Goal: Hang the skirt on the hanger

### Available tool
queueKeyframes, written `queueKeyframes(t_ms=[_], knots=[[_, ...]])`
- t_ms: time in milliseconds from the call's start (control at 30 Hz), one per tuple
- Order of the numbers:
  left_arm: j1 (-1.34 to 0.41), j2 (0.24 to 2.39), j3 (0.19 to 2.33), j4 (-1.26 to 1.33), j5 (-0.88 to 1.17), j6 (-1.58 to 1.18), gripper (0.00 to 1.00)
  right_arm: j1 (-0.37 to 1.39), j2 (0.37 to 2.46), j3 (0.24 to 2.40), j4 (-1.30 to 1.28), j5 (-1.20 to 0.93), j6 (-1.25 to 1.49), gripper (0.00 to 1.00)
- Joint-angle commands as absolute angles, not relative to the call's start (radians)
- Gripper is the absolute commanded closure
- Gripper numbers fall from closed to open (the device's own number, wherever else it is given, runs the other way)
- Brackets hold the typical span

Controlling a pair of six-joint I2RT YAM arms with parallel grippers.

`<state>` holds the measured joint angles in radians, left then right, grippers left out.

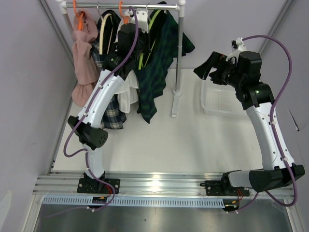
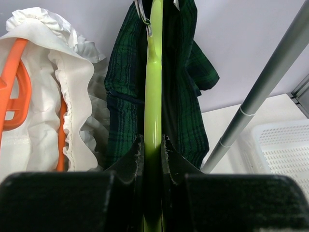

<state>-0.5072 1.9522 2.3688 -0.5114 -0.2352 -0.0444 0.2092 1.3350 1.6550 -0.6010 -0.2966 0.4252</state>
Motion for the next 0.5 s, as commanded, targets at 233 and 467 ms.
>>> queueKeyframes(t_ms=[233, 467], knots=[[-0.499, 1.755, 2.321, -0.347, -0.157, -0.041, 0.49, 0.204, 1.287, 1.641, -0.548, -0.301, 0.416, 0.03], [-0.499, 1.649, 2.319, -0.419, -0.042, -0.049, 0.37, 0.204, 1.264, 1.609, -0.538, -0.302, 0.416, 0.02]])
